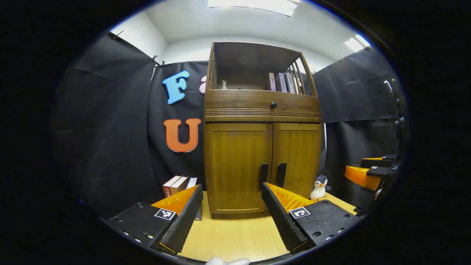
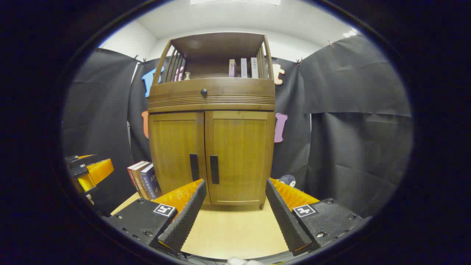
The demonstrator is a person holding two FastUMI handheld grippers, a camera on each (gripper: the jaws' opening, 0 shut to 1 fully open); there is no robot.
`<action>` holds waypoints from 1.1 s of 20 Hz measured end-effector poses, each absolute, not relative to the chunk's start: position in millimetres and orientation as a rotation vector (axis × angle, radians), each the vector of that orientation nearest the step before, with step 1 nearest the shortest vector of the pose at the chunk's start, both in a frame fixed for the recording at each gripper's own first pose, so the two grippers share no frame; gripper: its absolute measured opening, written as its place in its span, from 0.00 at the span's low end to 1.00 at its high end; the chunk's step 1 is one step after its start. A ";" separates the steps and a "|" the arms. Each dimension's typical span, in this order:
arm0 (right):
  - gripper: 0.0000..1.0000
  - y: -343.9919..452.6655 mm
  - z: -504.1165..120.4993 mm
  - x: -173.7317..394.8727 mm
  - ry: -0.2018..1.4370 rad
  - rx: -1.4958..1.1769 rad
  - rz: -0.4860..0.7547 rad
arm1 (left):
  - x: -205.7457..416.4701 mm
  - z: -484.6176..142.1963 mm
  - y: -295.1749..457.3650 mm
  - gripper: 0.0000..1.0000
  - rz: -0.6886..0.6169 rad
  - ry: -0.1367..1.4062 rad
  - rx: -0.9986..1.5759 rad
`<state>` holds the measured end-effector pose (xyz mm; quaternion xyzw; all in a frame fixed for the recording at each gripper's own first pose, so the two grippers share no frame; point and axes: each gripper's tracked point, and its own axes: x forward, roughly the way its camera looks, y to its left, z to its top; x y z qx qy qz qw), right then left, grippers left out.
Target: Open the right door of the double-door shoe cabinet with the right hand, and open the left door with the left hand.
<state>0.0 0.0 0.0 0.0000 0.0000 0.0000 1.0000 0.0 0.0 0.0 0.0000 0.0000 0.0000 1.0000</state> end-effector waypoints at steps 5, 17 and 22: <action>1.00 -7.9 -1.2 -6.2 0.000 0.001 -0.011 | -2.5 -0.2 -8.8 1.00 -0.011 0.001 -0.001; 1.00 -13.5 -3.6 -7.6 0.004 -0.003 -0.010 | -13.2 3.8 -18.8 0.96 -0.017 -0.002 0.009; 1.00 -9.2 -14.6 18.2 0.021 -0.008 0.002 | -17.1 6.2 -23.3 0.96 -0.030 -0.001 0.006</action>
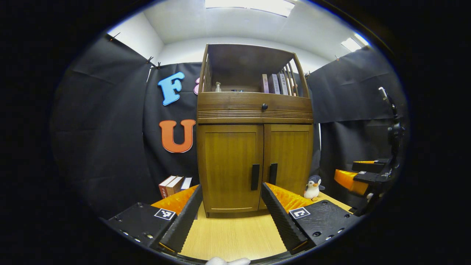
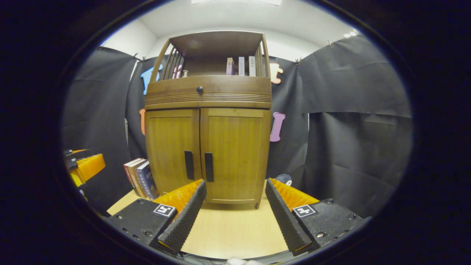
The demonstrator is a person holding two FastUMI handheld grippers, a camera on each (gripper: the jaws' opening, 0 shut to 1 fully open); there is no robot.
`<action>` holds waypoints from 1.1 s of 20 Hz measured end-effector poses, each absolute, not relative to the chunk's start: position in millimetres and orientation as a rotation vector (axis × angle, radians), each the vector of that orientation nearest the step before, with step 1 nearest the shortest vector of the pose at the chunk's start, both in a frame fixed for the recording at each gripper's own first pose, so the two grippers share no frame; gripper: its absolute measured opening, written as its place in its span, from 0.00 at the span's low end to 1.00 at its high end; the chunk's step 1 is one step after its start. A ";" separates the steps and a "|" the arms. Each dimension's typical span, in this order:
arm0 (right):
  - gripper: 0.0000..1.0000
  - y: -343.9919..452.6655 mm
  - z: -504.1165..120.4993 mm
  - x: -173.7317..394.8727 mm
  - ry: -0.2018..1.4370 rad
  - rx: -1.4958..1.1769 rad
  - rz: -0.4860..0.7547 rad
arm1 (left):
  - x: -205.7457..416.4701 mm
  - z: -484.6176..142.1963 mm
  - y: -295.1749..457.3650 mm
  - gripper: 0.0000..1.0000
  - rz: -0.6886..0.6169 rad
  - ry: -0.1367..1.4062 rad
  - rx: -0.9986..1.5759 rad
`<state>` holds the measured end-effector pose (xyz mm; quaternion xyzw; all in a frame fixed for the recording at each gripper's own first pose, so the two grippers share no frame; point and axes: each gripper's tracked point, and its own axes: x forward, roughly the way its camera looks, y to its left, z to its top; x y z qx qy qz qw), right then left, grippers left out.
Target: Open the right door of the double-door shoe cabinet with the right hand, and open the left door with the left hand.
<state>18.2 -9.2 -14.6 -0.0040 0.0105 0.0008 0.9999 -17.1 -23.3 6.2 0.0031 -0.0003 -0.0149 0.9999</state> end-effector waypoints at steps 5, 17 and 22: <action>1.00 8.3 -21.2 80.3 0.036 -0.014 0.050 | -11.0 7.9 -20.6 0.96 0.003 -0.001 -0.007; 1.00 67.0 -38.2 277.7 0.094 -0.017 0.146 | 11.1 16.6 16.3 0.96 0.223 0.020 0.027; 0.87 86.3 -56.8 313.1 0.133 -0.028 0.171 | 14.5 14.1 22.6 0.96 0.278 0.036 0.036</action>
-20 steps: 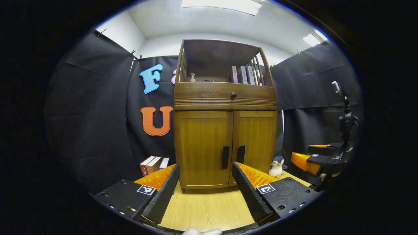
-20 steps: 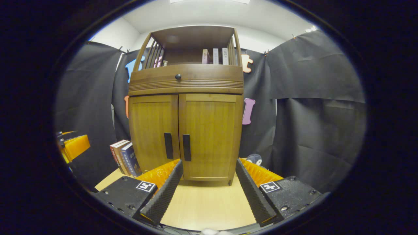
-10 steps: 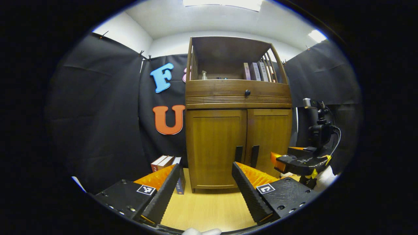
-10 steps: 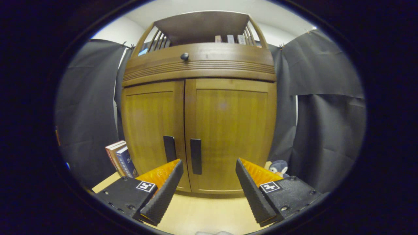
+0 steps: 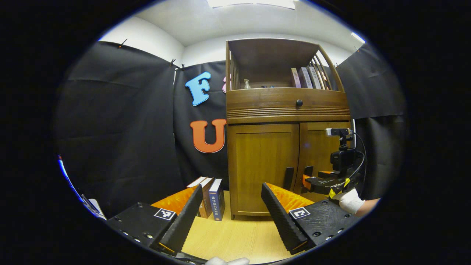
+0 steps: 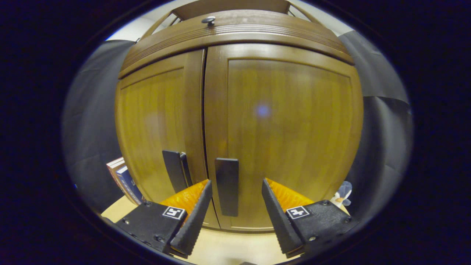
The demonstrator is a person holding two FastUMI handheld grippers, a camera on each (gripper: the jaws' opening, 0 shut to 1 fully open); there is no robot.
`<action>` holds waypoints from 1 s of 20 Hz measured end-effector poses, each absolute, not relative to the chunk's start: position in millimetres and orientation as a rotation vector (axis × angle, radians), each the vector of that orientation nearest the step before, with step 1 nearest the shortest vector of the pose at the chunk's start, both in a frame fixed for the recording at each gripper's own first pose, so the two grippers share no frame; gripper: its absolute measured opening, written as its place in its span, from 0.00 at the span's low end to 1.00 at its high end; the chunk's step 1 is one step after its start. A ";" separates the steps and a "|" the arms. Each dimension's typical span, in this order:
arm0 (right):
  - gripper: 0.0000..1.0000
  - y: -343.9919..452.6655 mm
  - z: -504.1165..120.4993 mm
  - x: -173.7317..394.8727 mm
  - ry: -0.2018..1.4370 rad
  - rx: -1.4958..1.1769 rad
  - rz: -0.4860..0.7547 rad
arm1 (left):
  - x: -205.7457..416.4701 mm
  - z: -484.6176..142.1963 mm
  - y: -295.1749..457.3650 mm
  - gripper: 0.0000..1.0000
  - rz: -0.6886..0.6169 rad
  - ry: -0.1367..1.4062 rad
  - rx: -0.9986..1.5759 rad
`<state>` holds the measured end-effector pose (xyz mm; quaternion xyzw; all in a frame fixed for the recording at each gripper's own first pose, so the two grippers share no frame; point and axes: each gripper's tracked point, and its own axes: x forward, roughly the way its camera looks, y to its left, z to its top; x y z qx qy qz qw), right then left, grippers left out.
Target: Open the right door of the double-door shoe cabinet with the right hand, and open the left door with the left hand.
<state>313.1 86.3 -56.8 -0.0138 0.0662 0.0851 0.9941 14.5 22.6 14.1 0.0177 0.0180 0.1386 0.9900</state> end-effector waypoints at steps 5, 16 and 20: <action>0.54 96.8 -64.6 332.4 0.134 -0.039 0.168 | 13.0 12.6 25.3 0.95 0.303 0.039 0.045; 0.31 91.4 -70.2 309.7 0.174 -0.020 0.234 | 3.0 7.6 18.4 0.96 0.238 0.028 0.020; 0.30 80.5 -74.9 278.8 0.174 -0.031 0.246 | -7.4 7.7 17.8 0.96 0.208 0.015 0.018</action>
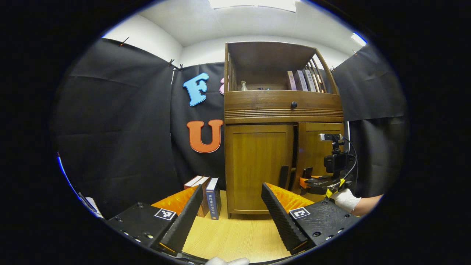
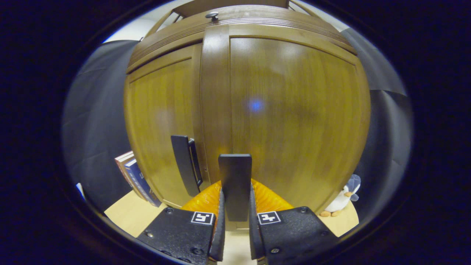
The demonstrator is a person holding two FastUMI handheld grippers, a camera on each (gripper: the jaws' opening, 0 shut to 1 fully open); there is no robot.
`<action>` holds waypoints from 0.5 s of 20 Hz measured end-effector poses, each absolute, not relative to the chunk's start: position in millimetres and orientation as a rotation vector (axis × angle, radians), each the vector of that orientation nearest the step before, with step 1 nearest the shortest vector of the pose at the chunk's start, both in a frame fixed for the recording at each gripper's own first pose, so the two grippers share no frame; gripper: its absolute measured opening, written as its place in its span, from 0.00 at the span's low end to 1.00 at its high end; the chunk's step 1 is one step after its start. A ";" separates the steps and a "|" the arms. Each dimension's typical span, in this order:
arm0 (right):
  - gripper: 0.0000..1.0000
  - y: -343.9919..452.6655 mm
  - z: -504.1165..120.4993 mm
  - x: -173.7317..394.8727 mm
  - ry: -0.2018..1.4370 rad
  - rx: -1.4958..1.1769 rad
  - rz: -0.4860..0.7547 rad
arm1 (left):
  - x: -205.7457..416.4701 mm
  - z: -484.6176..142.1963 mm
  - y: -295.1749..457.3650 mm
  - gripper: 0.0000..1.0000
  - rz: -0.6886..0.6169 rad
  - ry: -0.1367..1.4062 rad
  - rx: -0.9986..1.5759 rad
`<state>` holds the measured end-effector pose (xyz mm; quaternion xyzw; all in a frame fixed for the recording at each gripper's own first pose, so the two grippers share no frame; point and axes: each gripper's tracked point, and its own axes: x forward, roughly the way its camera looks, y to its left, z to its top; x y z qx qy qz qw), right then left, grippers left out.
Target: Open the right door of the double-door shoe cabinet with the right hand, and open the left door with the left hand.
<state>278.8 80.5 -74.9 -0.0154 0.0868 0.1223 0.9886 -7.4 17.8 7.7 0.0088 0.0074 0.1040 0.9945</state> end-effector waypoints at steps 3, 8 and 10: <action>0.29 69.4 -77.3 253.5 0.183 -0.023 0.246 | -11.8 5.4 11.9 0.96 0.170 0.016 0.002; 0.29 44.0 -82.7 214.1 0.186 -0.014 0.215 | -23.0 9.7 -5.9 0.96 0.096 -0.004 0.005; 0.29 29.4 -83.8 197.0 0.189 -0.004 0.194 | -25.2 8.2 -14.0 0.96 0.062 -0.004 0.005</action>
